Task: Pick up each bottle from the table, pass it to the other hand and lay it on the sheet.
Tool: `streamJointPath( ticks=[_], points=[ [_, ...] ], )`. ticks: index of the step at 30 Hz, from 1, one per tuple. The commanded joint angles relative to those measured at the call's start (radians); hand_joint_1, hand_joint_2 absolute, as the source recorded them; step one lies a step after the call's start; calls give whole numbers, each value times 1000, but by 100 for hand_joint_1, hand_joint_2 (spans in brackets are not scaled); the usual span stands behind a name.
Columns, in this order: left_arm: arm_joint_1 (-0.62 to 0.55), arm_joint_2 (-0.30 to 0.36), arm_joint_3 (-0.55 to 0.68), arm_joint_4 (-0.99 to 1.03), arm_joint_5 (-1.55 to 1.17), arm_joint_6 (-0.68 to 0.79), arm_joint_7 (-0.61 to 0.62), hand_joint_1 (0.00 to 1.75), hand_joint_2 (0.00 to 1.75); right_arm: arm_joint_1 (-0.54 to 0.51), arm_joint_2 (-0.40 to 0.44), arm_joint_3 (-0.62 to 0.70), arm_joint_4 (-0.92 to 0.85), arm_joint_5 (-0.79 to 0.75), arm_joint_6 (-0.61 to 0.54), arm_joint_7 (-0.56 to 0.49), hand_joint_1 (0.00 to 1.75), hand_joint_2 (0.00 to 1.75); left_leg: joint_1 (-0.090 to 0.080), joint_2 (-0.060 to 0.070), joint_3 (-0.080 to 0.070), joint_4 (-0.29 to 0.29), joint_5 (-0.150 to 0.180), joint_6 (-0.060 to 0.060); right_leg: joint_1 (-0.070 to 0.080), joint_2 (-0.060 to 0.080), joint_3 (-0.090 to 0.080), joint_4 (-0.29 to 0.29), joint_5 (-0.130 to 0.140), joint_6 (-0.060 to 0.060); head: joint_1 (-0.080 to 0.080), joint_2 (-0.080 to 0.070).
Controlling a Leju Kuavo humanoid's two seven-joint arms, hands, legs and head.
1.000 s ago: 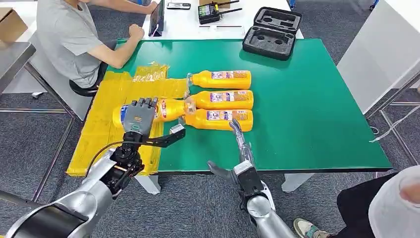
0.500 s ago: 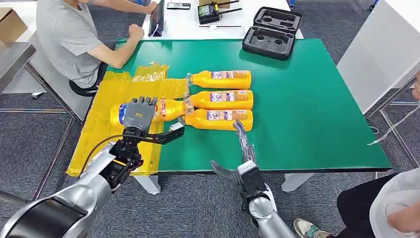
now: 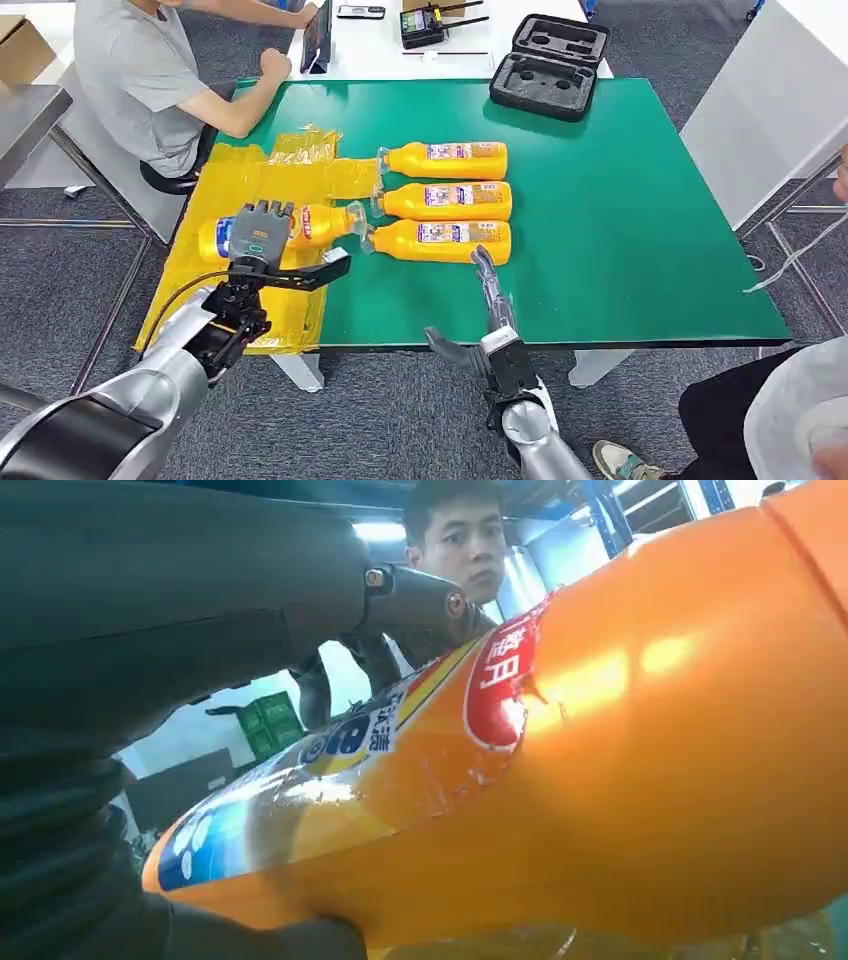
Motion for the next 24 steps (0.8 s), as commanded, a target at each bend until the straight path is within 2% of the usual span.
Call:
streamJointPath(
  ticks=[1, 2, 7, 14, 23, 24],
  points=[
    [-61, 19, 7, 42, -14, 2, -3, 169, 175, -26, 9, -23, 39, 2, 2, 3, 0, 175, 1, 1, -1, 1, 0, -1, 1, 0, 0, 0, 0, -1, 0, 0],
    [-58, 18, 8, 39, -14, 6, -8, 164, 175, -27, 9, -22, 41, 3, 3, 3, 0, 175, 2, 1, 0, 2, -1, -2, 2, 0, 0, 0, 0, -2, 0, 0],
    [-46, 11, 0, 34, -14, 16, -15, 169, 175, -31, 13, -20, 50, 5, 4, 3, 0, 175, 1, 0, 0, 1, 0, -1, 1, 0, 0, 0, 0, -1, 0, 0],
    [-32, 10, -28, 48, -14, 16, -27, 152, 175, -40, 22, -9, 72, 6, 6, 3, 0, 175, 1, 1, 1, 0, 0, -1, 1, 1, 1, -1, 0, -1, 0, 0],
    [-45, 18, 2, 59, -4, 5, -30, 152, 175, -48, 25, -4, 78, 1, 9, 3, 0, 175, 2, 2, 1, 1, -1, -1, 2, 2, 1, 0, 0, -2, 0, 0],
    [-46, 16, 25, 61, 11, -4, -43, 161, 175, -49, 25, -4, 77, -2, 9, 3, 0, 175, 2, 2, 1, 1, -1, -1, 2, 1, 1, 0, 0, -1, 0, 0]
  ],
)
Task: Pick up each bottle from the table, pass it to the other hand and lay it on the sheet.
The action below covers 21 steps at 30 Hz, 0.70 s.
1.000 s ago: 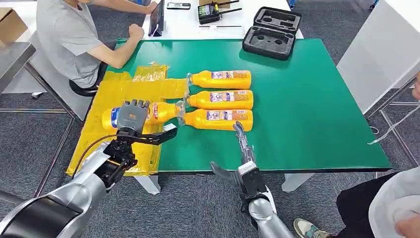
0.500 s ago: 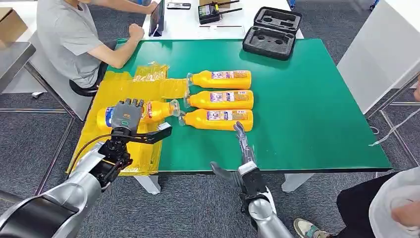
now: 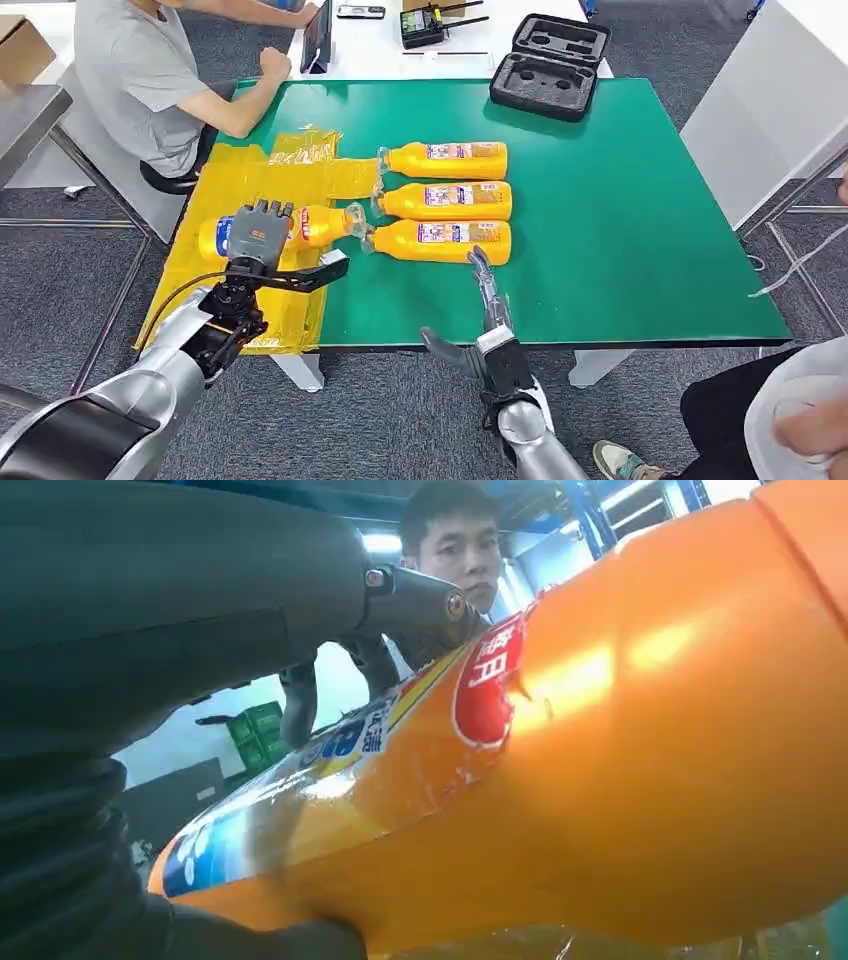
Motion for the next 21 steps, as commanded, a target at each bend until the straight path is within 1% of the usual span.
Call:
streamJointPath(
  ticks=[1, 2, 4, 5, 6, 7, 8, 9, 10, 12, 14, 15, 21],
  points=[
    [-48, 9, 26, 61, 21, -23, -17, 155, 175, -47, 5, 0, 61, -12, 6, 3, 0, 175, 1, 1, 0, 1, 0, -1, 1, 1, 0, 0, 0, -1, 0, 0],
    [-47, 10, 29, 57, 21, -13, -12, 105, 175, -47, 5, 0, 61, -13, 8, 3, 0, 175, 1, 1, 0, 0, 0, -1, 1, 1, 0, 0, 0, -1, 0, 0],
    [-49, 10, 31, 65, 19, -25, -13, 105, 175, -47, 5, -1, 61, -14, 8, 3, 0, 175, 1, 2, 0, 1, 0, -1, 1, 1, 0, 0, 0, -1, 0, 0],
    [-49, 10, 31, 65, 19, -25, -13, 108, 175, -47, 5, -1, 61, -14, 8, 3, 0, 175, 2, 2, 1, 1, -1, -1, 2, 2, 1, 0, 0, -2, 0, 0],
    [-49, 11, 45, 65, 25, -20, -17, 80, 175, -45, 5, -4, 63, -17, 6, 3, 0, 175, 1, 2, 0, 1, 0, -1, 2, 1, 0, 0, 1, -1, 0, 0],
    [-49, 11, 46, 65, 19, -16, -12, 63, 175, -44, 4, -6, 64, -17, 4, 3, 0, 175, 1, 1, 0, 1, 0, -1, 1, 1, 0, 0, 0, -1, 0, 0],
    [-49, 11, 46, 65, 19, -16, -12, 40, 175, -44, 4, -6, 64, -17, 4, 3, 0, 175, 2, 2, 1, 1, -1, -2, 2, 1, 1, 0, 0, -2, 0, 0],
    [-50, 9, 51, 69, 20, -21, -11, 31, 175, -41, 4, -9, 64, -19, 3, 3, 0, 175, 1, 2, 0, 1, 0, -1, 1, 1, 1, 0, 1, -1, 0, 0],
    [-50, 9, 51, 69, 20, -21, -11, 31, 175, -41, 4, -9, 64, -19, 3, 3, 0, 175, 1, 1, 0, 1, 0, -1, 1, 1, 0, 0, 0, -1, 0, 0],
    [-50, 9, 51, 69, 20, -21, -11, 21, 175, -41, 4, -9, 64, -19, 3, 3, 0, 175, 1, 1, 1, 1, 0, -1, 2, 1, 1, 0, 0, -1, 0, 0],
    [-43, 11, 57, 71, 15, -12, -10, 16, 175, -34, 1, -12, 68, -20, 6, 3, 0, 175, 2, 1, 0, 1, -1, -1, 2, 1, 1, 0, 0, -2, 0, 0],
    [-41, 10, 60, 69, 17, -6, -10, 9, 175, -33, -1, -13, 69, -21, 7, 3, 0, 175, 2, 1, 1, 1, 0, -1, 2, 1, 1, -1, 0, -1, 0, 0],
    [-39, 7, 68, 71, 13, 4, -17, 2, 175, -35, 0, -18, 77, -22, 5, 3, 0, 175, 1, 1, 1, 0, 0, -1, 1, 1, 1, -1, 1, -1, 0, 0]
  ],
)
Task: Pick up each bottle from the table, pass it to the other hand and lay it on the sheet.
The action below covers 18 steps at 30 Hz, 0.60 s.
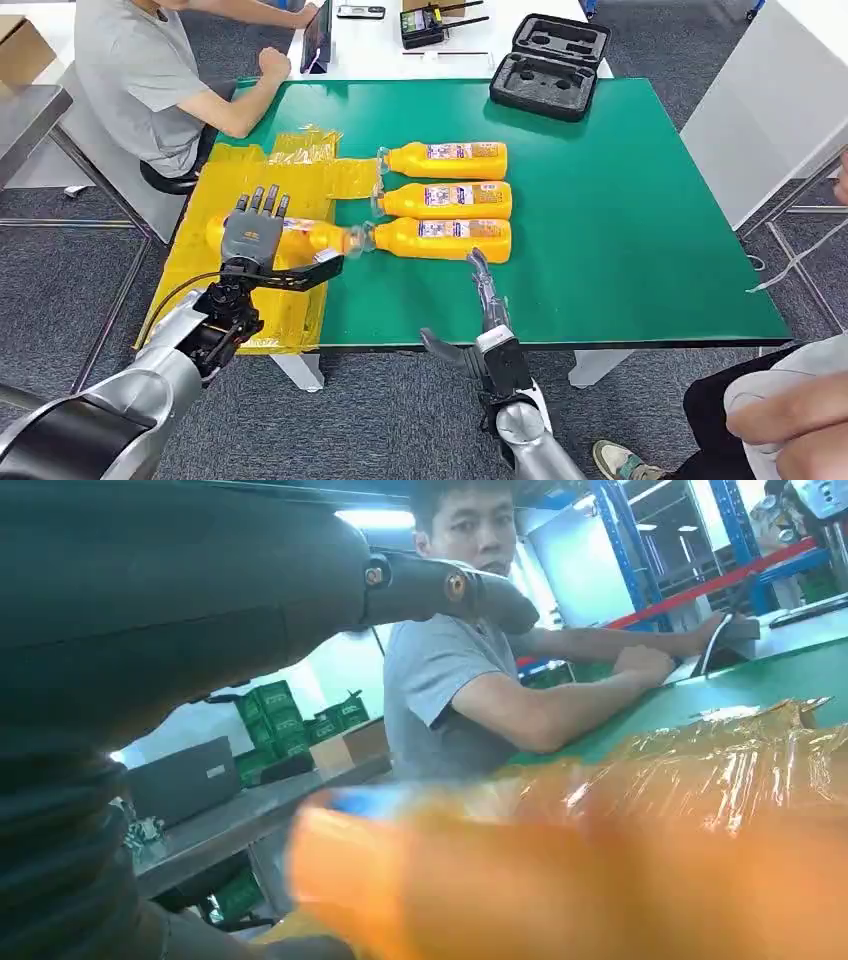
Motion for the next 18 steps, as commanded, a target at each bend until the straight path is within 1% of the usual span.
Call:
streamJointPath(
  ticks=[1, 3, 5, 12, 14, 16, 17, 18],
  points=[
    [-39, -2, 36, 64, -9, 10, -9, 0, 175, -35, -4, -19, 63, -7, 4, 3, 0, 175, 1, 1, 0, 0, 0, -1, 1, 1, 1, 0, 0, -1, 0, 0],
    [-37, -5, 43, 63, -9, 15, -7, 2, 175, -36, -4, -20, 64, -5, 2, 3, 0, 175, 1, 1, 1, 0, 0, -1, 1, 1, 1, -1, 0, -1, 0, 0],
    [-32, -10, 50, 64, -6, 14, -10, 7, 175, -38, -4, -21, 66, -5, 1, 3, 0, 175, 1, 1, 1, 1, 0, -1, 1, 1, 1, -1, 0, -1, 0, 0],
    [-17, -24, 77, 53, 1, 45, -8, 5, 175, -41, -6, -23, 70, 0, -2, 3, 0, 175, 1, 0, 1, 0, 0, -1, 1, 0, 1, -1, 0, -1, 0, 0],
    [-11, -29, 84, 46, 4, 62, -6, 2, 175, -42, -6, -25, 72, 0, -2, 3, 0, 175, 1, 0, 1, 0, 0, -1, 1, 0, 2, -1, 0, -1, 0, 0],
    [8, -48, 90, 24, 4, 108, -12, 0, 175, -40, -7, -34, 73, 1, -7, 3, 0, 175, 1, 0, 1, 0, 0, -1, 2, 0, 2, -1, 0, -1, 0, 0],
    [8, -48, 90, 24, 4, 108, -12, 0, 175, -40, -7, -34, 73, 1, -7, 3, 0, 175, 1, 0, 1, 0, 0, -1, 1, 0, 1, -1, 0, -1, 0, 0],
    [20, -63, 89, 1, 1, 143, -19, 0, 175, -34, -10, -38, 69, 3, -10, 3, 0, 175, 1, -1, 1, 0, 0, -1, 1, -1, 1, -1, 0, -1, 0, 0]
  ],
)
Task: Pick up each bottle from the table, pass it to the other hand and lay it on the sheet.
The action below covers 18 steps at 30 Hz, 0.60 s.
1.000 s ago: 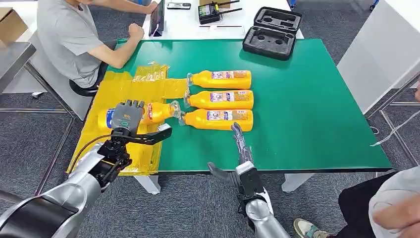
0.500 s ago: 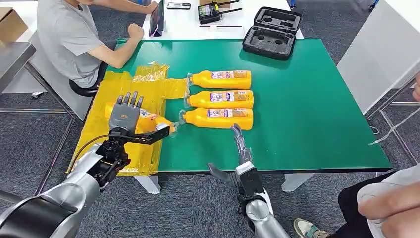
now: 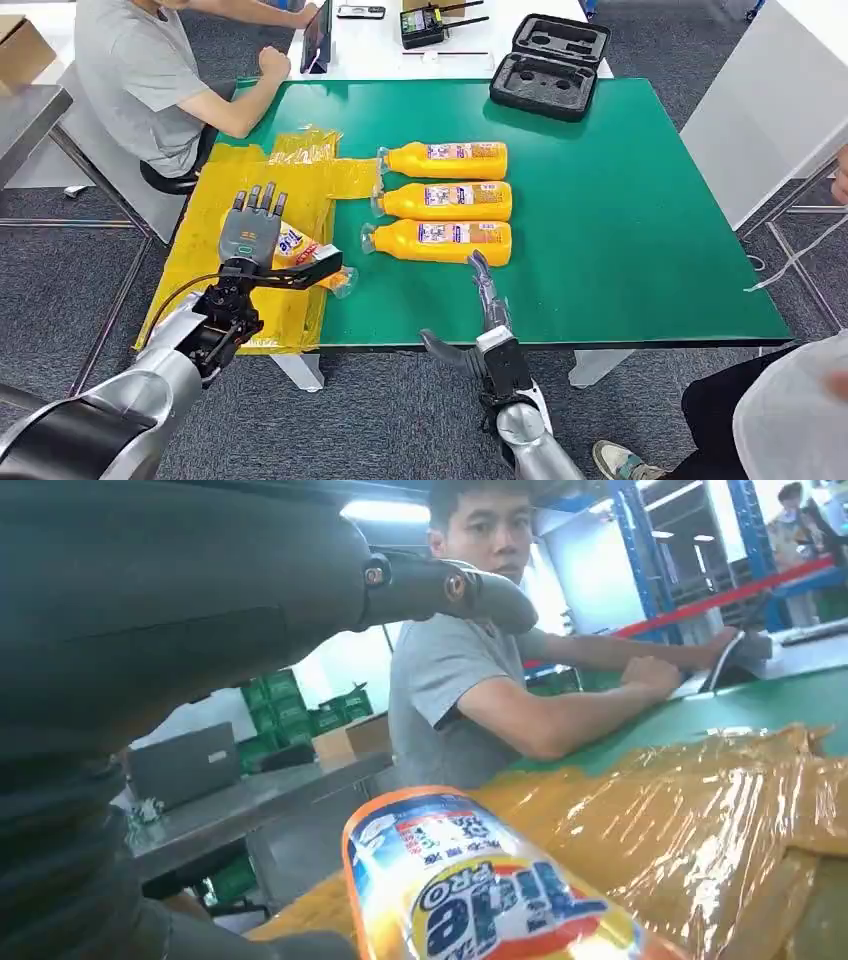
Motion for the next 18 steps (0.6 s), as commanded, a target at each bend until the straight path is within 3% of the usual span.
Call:
streamJointPath(
  ticks=[1, 6, 10, 13, 18],
  points=[
    [25, -66, 48, -30, -1, 119, -27, 0, 175, -25, -13, -37, 49, 2, -12, 3, 0, 175, 1, 0, 1, 0, 0, -1, 1, 0, 2, -1, 0, -1, 0, 0],
    [108, -87, 22, -225, -23, 220, -38, 0, 175, 3, -25, -49, 15, 11, -25, 3, 0, 175, 0, -2, 1, 0, 0, 0, 0, -2, 2, -1, 0, -1, 0, 0],
    [248, -23, -83, -569, -23, 204, 25, 0, 175, 16, -31, -57, 4, 17, -27, 3, 0, 175, 0, -1, 0, 0, 0, -1, 0, -1, 1, -1, 0, -1, 0, 0],
    [310, 12, -90, -730, -23, 187, 52, 0, 175, 17, -30, -59, 6, 20, -32, 3, 0, 175, -1, 1, 0, 0, 0, -1, 0, 1, 0, 0, 0, -1, 0, 0],
    [367, 19, -85, -863, -23, 245, 24, 0, 175, 23, -29, -46, 1, 27, -33, 3, 0, 175, 0, 3, 0, 0, -1, -1, 1, 3, -1, -1, 0, -1, -1, 0]
  ],
)
